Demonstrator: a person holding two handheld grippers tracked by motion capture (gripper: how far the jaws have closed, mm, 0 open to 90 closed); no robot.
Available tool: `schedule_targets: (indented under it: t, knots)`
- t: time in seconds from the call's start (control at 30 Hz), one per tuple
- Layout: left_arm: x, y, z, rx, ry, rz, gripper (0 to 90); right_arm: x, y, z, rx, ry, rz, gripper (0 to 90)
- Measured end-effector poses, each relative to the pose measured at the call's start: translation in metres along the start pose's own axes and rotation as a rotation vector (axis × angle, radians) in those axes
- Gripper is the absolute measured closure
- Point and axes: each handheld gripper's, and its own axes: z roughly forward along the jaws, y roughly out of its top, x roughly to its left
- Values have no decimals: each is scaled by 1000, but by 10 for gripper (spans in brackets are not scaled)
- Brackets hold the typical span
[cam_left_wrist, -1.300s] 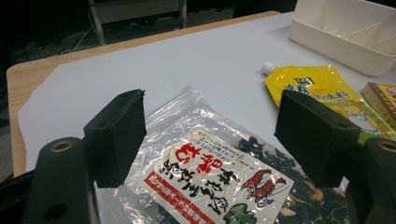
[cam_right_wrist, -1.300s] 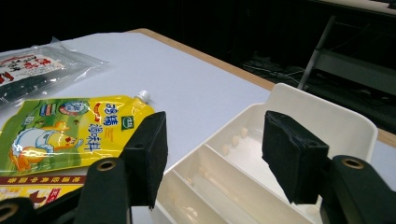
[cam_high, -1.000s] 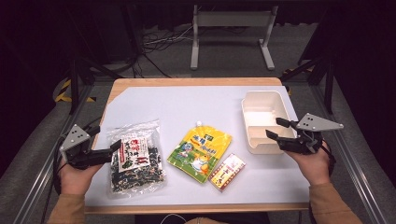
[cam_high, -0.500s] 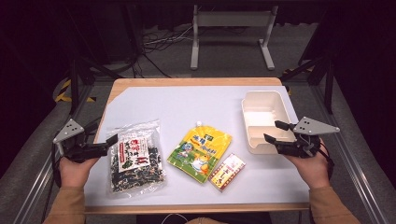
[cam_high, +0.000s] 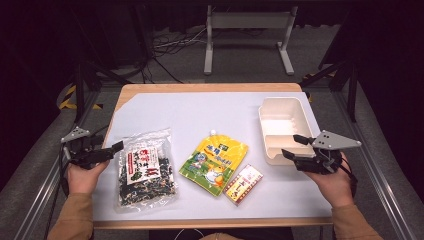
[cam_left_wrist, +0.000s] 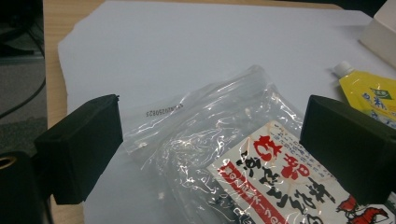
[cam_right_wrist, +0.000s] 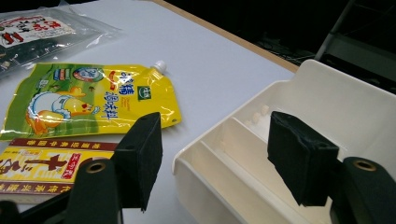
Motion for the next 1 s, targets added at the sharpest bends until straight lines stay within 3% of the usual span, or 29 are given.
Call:
schedule_targets:
  t: [0.37, 0.83, 1.0]
  knots:
    - [11, -2, 23, 145, 40, -104, 92, 5, -6, 1, 28, 3, -9, 345]
    - [14, -6, 34, 260, 45, -165, 193, 7, -10, 5, 48, 16, -11, 331]
    - [13, -7, 37, 288, 60, -184, 284, 8, -9, 7, 53, 22, -15, 329]
